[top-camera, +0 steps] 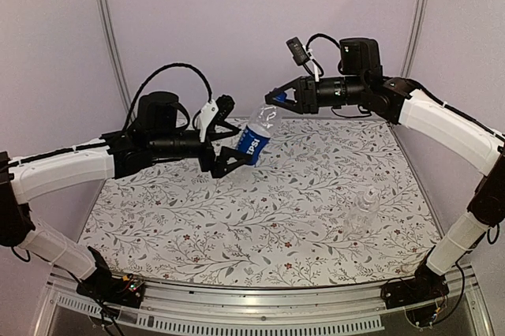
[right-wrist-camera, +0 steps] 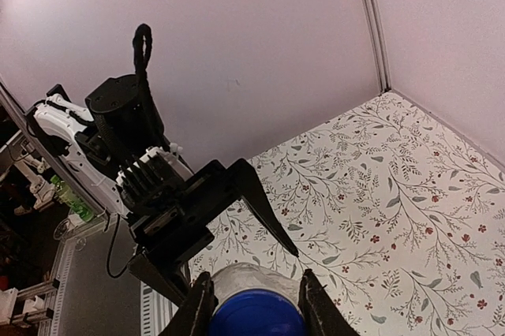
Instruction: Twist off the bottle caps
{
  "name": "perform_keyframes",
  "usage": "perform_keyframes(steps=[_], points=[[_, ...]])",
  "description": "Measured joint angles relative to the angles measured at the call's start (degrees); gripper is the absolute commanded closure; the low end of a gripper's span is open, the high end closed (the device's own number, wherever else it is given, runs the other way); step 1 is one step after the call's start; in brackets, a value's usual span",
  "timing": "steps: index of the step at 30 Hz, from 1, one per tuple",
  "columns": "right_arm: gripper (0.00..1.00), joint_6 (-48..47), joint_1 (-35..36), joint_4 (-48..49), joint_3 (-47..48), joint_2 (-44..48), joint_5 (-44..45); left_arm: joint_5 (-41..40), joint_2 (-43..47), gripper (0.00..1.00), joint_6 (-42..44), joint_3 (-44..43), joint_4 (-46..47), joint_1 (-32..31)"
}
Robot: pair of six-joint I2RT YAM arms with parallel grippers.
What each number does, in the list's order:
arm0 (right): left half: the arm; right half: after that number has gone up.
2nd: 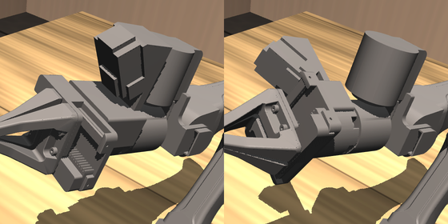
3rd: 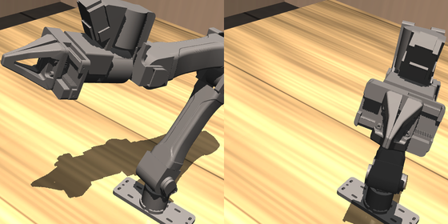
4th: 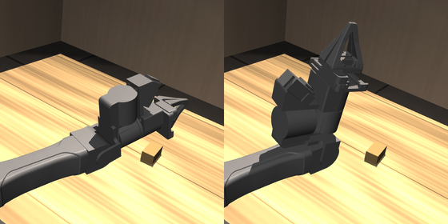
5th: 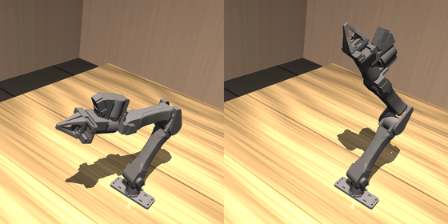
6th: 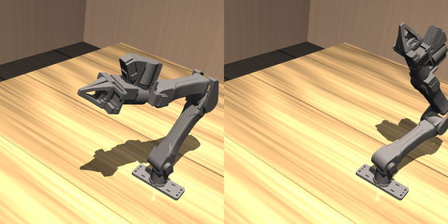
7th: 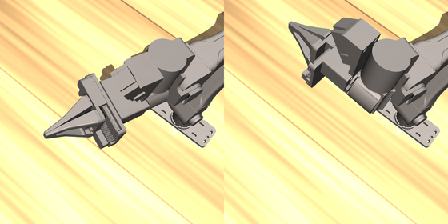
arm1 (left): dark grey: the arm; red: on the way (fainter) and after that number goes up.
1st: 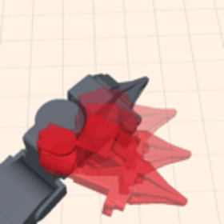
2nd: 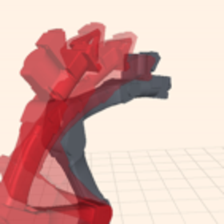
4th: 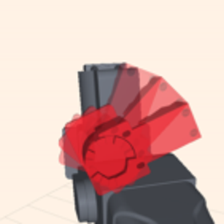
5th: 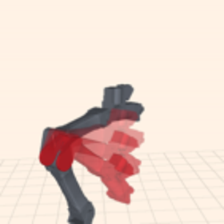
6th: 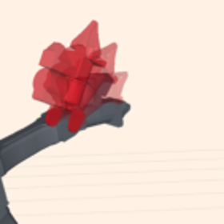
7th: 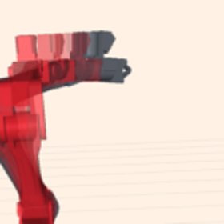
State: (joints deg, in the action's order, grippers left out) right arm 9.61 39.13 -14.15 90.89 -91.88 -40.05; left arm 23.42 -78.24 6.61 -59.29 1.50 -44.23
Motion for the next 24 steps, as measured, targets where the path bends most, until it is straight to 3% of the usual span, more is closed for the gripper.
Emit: perform_keyframes(steps=[13,24], points=[[1.0,0.63,2.03,2.99,-0.11,-0.09,-1.14,4.92,-2.47,0.22,-4.48,0.37,2.16,-0.04],[1.0,0.33,2.62,2.97,-0.11,-1.16,-1.22,5.97,-2.47,0.28,-6.01,1.14,4.04,-0.04]])
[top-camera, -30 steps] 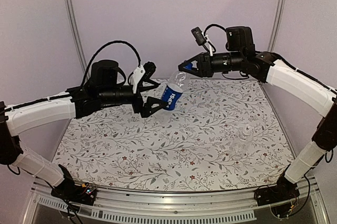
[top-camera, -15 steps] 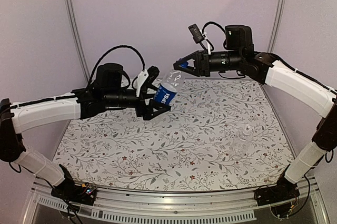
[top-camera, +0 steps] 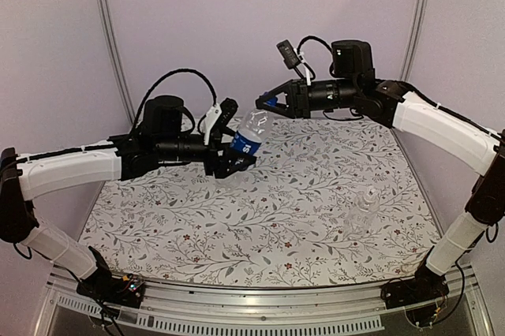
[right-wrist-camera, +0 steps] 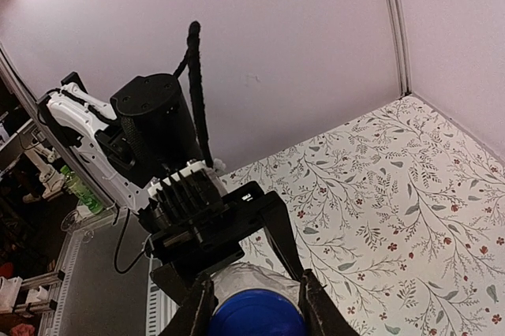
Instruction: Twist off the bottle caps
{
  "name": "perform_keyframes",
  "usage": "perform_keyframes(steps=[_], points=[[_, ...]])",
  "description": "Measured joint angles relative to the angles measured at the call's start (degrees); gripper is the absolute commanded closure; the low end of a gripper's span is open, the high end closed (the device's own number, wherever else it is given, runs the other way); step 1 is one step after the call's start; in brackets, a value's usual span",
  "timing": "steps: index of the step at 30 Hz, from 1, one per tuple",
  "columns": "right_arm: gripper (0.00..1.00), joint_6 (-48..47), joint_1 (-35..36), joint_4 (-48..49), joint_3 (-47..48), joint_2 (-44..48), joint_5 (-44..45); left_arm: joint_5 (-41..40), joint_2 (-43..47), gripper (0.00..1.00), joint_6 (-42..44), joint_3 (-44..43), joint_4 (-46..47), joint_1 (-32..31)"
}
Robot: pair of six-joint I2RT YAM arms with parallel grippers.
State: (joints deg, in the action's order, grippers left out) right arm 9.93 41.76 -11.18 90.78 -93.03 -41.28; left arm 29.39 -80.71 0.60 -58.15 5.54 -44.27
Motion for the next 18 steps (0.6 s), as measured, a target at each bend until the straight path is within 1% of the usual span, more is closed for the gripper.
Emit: perform_keyframes(steps=[6,11,14,18], points=[[1.0,-0.9,0.26,-0.79,0.0,-0.92,-0.07,0.24,0.0,0.29,-0.22,0.02,0.87,0.0],[1.0,-1.11,0.55,-1.27,0.02,-1.14,-0.09,0.28,-0.02,0.35,-0.24,0.02,1.07,0.0],[1.0,-1.16,0.83,-1.27,0.13,-1.27,-0.42,0.46,-0.04,0.31,-0.31,0.02,1.07,0.0],[1.0,-1.16,1.09,-1.27,0.79,-1.73,-0.9,0.81,-0.26,0.3,-0.37,0.02,1.11,0.0]])
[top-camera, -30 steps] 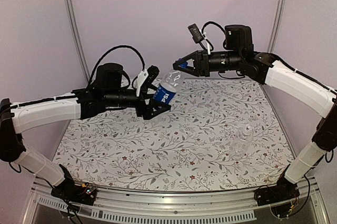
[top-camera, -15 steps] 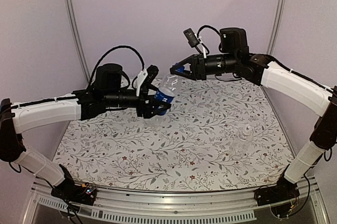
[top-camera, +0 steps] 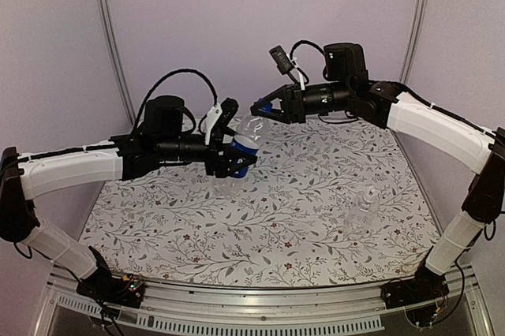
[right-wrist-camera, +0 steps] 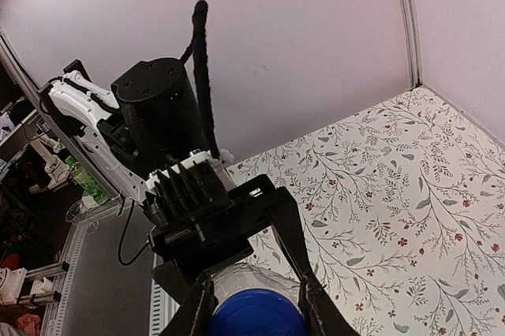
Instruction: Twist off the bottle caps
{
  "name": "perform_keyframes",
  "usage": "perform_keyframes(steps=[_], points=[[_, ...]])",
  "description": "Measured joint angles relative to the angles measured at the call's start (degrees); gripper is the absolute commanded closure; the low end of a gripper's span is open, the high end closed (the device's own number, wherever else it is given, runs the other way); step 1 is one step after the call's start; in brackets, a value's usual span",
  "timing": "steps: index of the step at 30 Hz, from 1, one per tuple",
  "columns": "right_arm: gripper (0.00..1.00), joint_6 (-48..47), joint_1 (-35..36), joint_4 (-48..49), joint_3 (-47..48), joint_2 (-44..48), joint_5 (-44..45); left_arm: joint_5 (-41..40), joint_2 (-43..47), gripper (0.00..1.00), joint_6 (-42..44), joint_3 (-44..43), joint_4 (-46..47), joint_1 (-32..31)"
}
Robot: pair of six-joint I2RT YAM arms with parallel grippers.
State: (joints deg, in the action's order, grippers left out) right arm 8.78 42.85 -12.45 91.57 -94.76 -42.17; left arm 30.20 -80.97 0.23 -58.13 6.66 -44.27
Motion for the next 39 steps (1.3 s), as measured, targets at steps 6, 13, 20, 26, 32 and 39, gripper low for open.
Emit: perform_keyframes(steps=[6,13,20,26,32,39], points=[[1.0,-0.37,0.28,-0.22,0.94,-0.68,-0.02,0.48,-0.79,0.44,-0.26,0.0,-0.11,0.0],[1.0,-1.09,0.28,-0.68,1.16,-0.85,0.33,0.33,-0.76,0.54,-0.22,0.02,-0.2,0.0],[0.67,-1.81,0.63,-1.95,1.22,-0.85,1.99,-0.46,-0.26,0.62,-0.09,1.84,1.57,0.0],[0.18,-1.57,0.83,-2.54,1.44,-0.85,3.69,-2.99,1.2,0.67,-1.73,4.02,4.11,-0.2],[0.05,0.76,0.7,-0.31,1.49,-0.85,5.18,-4.31,1.79,0.66,-4.2,6.08,8.11,-0.22],[0.12,5.42,0.81,5.16,1.49,-0.85,7.98,-4.52,1.77,0.66,-7.17,6.78,10.51,-0.22]])
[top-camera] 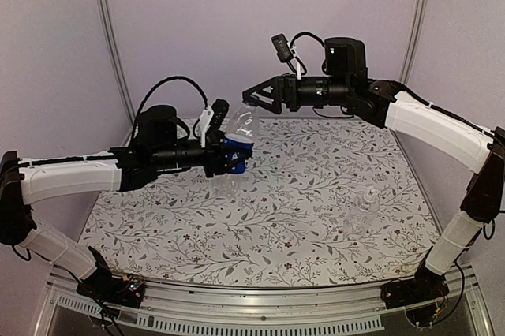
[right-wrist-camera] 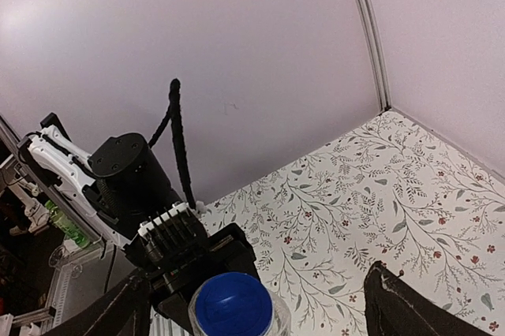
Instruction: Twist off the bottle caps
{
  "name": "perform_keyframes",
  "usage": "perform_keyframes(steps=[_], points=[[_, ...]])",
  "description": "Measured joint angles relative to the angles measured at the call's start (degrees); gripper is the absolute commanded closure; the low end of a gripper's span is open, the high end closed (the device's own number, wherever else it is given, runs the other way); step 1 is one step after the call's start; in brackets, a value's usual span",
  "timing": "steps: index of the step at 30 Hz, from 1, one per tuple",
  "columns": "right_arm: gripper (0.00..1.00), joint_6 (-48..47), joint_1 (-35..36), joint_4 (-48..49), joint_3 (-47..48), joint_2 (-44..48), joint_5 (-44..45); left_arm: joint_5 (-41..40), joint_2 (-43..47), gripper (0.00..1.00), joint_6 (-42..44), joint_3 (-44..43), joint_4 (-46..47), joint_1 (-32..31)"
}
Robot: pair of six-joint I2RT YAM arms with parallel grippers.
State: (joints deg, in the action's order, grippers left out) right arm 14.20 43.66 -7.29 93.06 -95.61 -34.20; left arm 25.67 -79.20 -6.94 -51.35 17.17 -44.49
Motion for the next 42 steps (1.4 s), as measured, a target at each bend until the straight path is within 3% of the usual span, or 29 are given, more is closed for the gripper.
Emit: perform_keyframes(steps=[17,26,35,42], points=[[0.26,4.74,2.45,4.37,1.05,-1.86,4.92,-0.83,-0.7,0.66,-3.19,0.52,2.29,-0.02],[0.47,5.62,2.78,5.16,1.05,-2.49,5.11,-0.87,-0.7,0.66,-3.23,0.52,2.27,-0.04],[0.59,6.01,2.84,5.66,1.05,-2.51,4.98,-1.11,-0.7,0.66,-3.21,0.52,2.27,-0.04],[0.59,6.01,2.84,5.68,0.98,-2.51,4.94,-1.14,-0.7,0.66,-3.19,0.52,2.25,-0.09]])
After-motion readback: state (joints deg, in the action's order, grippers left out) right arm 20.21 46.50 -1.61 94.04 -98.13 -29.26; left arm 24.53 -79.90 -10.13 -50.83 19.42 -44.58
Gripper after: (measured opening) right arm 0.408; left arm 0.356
